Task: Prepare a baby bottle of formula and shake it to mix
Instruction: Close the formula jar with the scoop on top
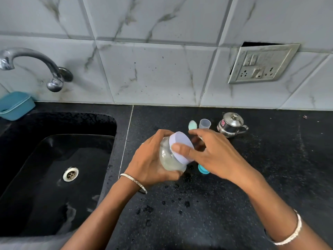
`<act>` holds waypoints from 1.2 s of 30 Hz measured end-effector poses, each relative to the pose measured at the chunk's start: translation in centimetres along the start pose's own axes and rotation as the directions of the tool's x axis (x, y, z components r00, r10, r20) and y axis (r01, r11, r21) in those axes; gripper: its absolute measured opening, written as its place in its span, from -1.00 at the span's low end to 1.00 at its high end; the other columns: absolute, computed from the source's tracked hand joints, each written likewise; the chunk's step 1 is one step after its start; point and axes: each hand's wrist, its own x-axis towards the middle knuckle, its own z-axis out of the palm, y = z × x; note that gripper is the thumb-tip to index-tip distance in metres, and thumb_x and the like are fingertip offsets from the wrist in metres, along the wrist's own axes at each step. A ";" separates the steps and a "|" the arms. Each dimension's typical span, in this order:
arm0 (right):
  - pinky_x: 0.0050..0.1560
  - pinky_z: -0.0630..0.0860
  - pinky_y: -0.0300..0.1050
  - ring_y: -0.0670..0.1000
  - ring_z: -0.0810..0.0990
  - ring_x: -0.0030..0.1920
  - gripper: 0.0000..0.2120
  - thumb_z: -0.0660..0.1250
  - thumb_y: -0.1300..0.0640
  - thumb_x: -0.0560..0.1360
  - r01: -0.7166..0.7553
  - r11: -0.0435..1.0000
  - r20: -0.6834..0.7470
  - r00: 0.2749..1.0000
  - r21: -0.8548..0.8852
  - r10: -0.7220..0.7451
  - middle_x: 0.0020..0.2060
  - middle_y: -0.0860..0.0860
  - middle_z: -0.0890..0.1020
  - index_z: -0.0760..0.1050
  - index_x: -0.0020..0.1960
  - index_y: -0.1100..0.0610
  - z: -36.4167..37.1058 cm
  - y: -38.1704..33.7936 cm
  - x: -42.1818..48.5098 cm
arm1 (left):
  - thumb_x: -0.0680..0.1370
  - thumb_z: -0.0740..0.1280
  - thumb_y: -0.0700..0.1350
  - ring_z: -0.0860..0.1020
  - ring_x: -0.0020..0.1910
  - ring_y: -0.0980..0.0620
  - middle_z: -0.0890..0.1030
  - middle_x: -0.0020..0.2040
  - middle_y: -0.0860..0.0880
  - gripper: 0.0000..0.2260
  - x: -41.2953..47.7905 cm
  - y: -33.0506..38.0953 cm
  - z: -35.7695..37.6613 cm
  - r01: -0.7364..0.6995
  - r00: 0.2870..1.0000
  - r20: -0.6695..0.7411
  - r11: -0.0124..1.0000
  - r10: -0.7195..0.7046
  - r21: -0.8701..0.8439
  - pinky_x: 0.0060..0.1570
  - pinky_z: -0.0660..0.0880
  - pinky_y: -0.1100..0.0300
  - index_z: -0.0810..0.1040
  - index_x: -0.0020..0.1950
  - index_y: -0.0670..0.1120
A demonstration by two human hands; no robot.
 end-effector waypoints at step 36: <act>0.08 0.57 -0.01 0.00 0.61 0.03 -0.44 0.30 -0.34 0.49 0.358 0.934 -0.360 0.870 -0.006 -0.336 0.02 -0.02 0.67 0.61 0.16 0.12 5.1 -0.8 7.2 | 0.08 0.54 0.20 0.62 -0.13 0.22 0.64 -0.08 0.13 -0.29 4.2 -2.6 -1.1 0.126 0.992 -0.007 0.975 -0.130 -0.182 -0.20 0.53 0.32 0.46 0.18 0.07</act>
